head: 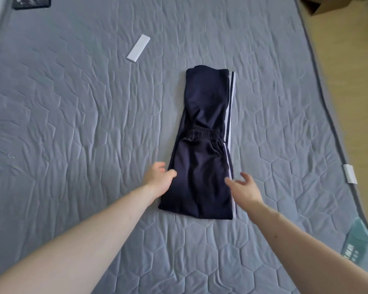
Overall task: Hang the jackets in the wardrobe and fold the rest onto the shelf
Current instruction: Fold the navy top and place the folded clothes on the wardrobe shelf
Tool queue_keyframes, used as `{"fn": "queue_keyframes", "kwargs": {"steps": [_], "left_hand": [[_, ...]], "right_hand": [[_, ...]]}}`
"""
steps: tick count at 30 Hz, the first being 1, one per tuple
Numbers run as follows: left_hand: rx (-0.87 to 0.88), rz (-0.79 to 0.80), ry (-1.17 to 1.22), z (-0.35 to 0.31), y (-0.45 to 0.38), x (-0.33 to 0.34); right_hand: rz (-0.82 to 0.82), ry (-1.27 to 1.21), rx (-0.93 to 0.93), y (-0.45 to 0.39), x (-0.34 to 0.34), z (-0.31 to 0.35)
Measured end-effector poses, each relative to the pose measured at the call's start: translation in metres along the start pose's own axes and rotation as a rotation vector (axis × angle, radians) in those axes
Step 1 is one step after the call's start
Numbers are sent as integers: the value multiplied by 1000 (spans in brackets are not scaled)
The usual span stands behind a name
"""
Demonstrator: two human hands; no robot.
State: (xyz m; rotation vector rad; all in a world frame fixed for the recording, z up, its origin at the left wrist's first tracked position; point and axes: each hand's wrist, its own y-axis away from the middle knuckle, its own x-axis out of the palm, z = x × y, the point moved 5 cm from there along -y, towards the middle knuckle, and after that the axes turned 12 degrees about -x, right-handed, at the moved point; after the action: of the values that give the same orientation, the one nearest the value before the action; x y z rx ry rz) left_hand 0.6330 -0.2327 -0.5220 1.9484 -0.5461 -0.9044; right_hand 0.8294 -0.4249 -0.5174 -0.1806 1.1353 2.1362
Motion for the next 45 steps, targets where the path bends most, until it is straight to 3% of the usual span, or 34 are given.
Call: {"fn": "queue_keyframes", "kwargs": {"steps": [4,11,17,24,32,34,36,40,42,45], "left_hand": [[-104,33,-189,48,-15,15],[-198,33,-178,69,-34,33],[-190,116,-178,85,-20,25],[-380,357,-687,141,51,2],[-403,531,-913,170,156,-12],[-334,445,-893,165,162,-22],[-226,362,-823,152,162,-34],[-28,347,-483,108,145,-46],[-33,305,-236,83,128,-51],[-207,298,75,47,107,-53]], "right_hand": [[39,124,107,-1,11,-49],[32,108,142,-11,33,-71],[121,108,208,8,21,-83],[433,339,373,100,-4,-115],[748,576,442,189,-32,-117],[708,555,369,193,-34,-106],[606,383,289,190,-35,-86],[416,33,213,165,-41,-41],[364,-166,267,148,-42,-22],[328,-440,302,113,-38,11]]}}
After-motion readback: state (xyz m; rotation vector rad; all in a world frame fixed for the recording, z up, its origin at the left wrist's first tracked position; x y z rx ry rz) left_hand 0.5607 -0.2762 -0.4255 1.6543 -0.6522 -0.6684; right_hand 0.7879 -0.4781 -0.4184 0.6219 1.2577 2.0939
